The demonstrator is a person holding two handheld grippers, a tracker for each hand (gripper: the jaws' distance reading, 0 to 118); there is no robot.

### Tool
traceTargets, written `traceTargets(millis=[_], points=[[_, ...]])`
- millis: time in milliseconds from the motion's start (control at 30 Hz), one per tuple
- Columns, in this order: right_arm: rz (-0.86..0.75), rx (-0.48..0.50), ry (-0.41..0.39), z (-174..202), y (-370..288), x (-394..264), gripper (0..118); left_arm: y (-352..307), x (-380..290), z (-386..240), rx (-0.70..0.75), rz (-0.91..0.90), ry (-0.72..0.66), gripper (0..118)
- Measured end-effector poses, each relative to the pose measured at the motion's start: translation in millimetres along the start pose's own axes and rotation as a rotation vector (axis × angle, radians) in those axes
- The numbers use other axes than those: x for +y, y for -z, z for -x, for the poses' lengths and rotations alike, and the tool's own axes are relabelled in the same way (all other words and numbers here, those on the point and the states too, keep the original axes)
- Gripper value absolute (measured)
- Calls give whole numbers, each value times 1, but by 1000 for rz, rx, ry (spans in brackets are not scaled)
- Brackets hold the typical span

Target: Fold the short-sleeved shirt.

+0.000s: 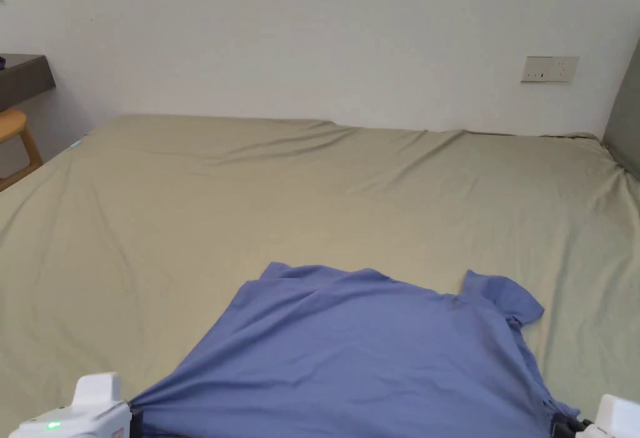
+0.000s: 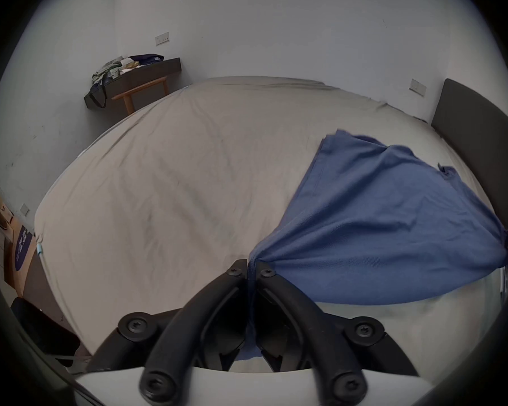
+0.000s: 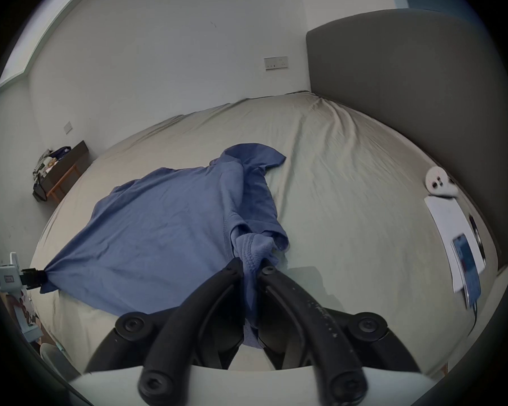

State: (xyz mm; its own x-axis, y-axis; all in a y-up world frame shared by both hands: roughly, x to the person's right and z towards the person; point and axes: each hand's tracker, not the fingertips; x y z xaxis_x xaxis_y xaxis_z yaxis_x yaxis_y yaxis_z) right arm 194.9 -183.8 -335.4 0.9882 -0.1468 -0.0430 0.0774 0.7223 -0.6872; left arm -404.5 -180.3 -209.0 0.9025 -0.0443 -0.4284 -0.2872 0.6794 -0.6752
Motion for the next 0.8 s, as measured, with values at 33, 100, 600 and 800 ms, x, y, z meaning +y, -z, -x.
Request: traceTargets(millis=[33,100,600,800], points=[[1,0,3,-6,-5,-10,9,-7,-10,4,-2,1,5,3],[2,0,14,-4,-28,-29,9,-18,-24,14,-9,6,4,3],[317,-102,-69,16,-83,-109,9,-40,-90,29,17,248,-10,3],[307,-113,-78,10,-70,-93,41,-48,-73,20,20,193,-61,56]])
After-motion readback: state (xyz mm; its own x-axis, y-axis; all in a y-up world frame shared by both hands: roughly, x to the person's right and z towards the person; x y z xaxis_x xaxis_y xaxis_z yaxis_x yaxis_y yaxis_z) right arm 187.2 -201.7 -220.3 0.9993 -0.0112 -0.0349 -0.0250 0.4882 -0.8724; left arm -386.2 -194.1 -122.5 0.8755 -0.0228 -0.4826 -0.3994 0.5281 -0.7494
